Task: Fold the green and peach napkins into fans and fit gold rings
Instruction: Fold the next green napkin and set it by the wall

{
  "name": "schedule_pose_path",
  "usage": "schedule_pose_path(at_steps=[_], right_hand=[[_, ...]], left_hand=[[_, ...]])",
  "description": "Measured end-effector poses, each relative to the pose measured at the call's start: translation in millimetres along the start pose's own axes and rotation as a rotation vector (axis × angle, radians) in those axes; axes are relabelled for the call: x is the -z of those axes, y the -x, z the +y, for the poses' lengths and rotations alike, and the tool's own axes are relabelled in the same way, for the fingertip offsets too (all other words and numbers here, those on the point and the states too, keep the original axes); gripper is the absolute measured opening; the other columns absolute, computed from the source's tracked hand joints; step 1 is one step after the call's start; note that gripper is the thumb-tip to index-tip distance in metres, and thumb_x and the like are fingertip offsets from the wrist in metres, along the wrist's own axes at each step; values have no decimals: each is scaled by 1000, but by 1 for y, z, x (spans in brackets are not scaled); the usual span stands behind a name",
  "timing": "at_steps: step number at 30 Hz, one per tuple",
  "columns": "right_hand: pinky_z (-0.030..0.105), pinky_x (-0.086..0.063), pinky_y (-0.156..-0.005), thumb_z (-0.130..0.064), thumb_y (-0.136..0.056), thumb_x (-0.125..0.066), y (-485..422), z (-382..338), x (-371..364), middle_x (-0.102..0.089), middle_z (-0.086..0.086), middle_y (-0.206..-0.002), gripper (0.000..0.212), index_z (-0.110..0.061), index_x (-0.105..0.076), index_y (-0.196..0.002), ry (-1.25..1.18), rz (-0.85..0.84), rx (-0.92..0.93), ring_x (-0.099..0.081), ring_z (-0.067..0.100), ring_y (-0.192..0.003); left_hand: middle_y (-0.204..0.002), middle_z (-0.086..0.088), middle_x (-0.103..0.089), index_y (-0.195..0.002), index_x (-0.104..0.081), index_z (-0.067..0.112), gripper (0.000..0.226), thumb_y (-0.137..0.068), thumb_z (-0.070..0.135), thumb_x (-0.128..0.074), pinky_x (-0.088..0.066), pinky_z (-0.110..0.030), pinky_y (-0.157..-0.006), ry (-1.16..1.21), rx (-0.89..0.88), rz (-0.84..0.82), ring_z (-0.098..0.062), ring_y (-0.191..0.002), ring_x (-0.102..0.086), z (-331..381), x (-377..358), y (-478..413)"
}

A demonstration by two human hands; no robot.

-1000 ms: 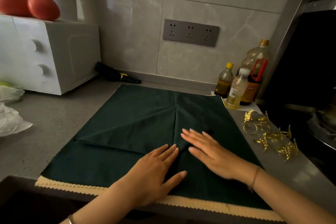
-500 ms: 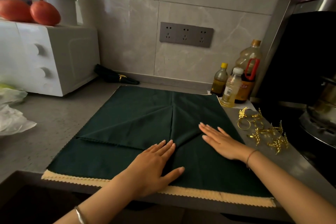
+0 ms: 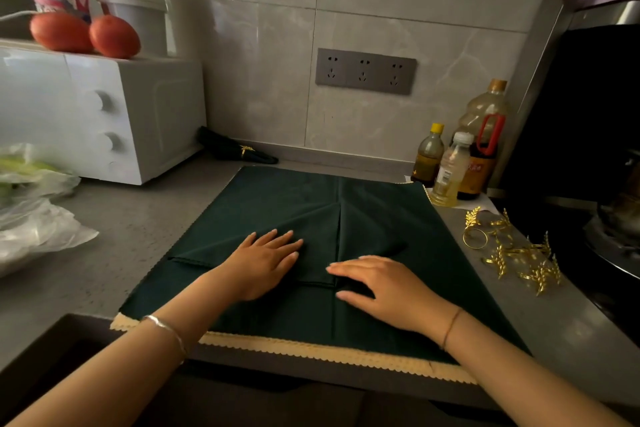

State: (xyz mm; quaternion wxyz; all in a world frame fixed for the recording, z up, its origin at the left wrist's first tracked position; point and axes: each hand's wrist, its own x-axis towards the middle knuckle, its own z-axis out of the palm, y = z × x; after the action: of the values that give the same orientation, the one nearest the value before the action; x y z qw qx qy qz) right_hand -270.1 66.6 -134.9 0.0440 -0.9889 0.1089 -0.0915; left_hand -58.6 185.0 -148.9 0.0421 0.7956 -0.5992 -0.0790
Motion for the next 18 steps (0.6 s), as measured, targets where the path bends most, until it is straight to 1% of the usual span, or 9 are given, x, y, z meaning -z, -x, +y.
schedule_pose_path(at_steps=[3, 6, 7, 9, 11, 12, 14, 16, 18], right_hand=[[18, -28, -106, -47, -95, -45, -9, -10, -4, -45, -15, -142, 47, -31, -43, -139, 65, 52, 42, -41, 2, -129], [27, -40, -102, -38, -96, -46, -19, -13, -9, -55, -9, -133, 38, -25, -56, -130, 145, 104, 48, -53, 8, -119], [31, -45, -97, -35, -95, -47, -22, -14, -12, -61, -7, -126, 33, -23, -62, -123, 162, 115, 59, -58, 11, -112], [36, -54, -80, -28, -90, -50, -24, -12, -16, -70, -4, -106, 28, -19, -72, -104, 200, 157, 100, -67, 15, -91], [32, -58, -66, -28, -84, -51, -17, -8, -14, -73, -7, -91, 26, -21, -76, -88, 218, 195, 116, -69, 11, -75], [27, -58, -67, -31, -83, -50, -11, -3, -10, -73, -10, -89, 27, -24, -76, -85, 210, 207, 114, -69, 7, -74], [18, -51, -80, -36, -84, -45, 6, 8, 1, -72, -14, -95, 32, -28, -75, -90, 188, 212, 99, -67, 1, -83], [16, -39, -92, -37, -87, -47, 27, 23, 12, -69, -15, -108, 30, -30, -73, -100, 150, 191, 46, -64, -1, -96], [17, -36, -95, -35, -88, -50, 47, 37, 16, -66, -16, -114, 27, -30, -71, -106, 151, 186, 0, -61, -2, -102]], left_hand=[[-159, 11, 2, -150, -3, 39, 50, -102, 46, -14, 7, -41, -118, 12, 3, -15, -14, -146, 7, 2, -8, -4], [-159, 11, 2, -150, -3, 39, 50, -102, 46, -14, 6, -41, -118, 23, 10, 1, -14, -146, 7, 4, -10, -5], [-159, 11, 1, -150, -4, 39, 50, -102, 47, -15, 6, -41, -118, 30, 11, -6, -14, -146, 6, 4, -9, -5], [-159, 11, -5, -150, -10, 37, 50, -101, 47, -17, 3, -39, -118, 60, 5, -19, -13, -146, 1, 4, -4, -5], [-157, 9, -18, -149, -21, 34, 49, -101, 45, -21, -5, -35, -118, 138, -16, 11, -13, -146, -10, 6, 8, -2], [-155, 7, -25, -148, -27, 32, 47, -102, 43, -23, -9, -32, -117, 181, -29, 36, -13, -144, -16, 7, 15, 1], [-151, 5, -34, -144, -36, 30, 43, -102, 38, -28, -17, -30, -115, 214, -67, 86, -14, -141, -26, 4, 27, 8], [-149, 6, -37, -142, -38, 33, 41, -102, 28, -35, -20, -31, -115, 131, -132, 125, -13, -140, -28, 0, 33, 12], [-151, 11, -32, -143, -34, 37, 49, -99, 15, -40, -15, -30, -116, -42, -215, 132, -11, -142, -22, 0, 32, 13]])
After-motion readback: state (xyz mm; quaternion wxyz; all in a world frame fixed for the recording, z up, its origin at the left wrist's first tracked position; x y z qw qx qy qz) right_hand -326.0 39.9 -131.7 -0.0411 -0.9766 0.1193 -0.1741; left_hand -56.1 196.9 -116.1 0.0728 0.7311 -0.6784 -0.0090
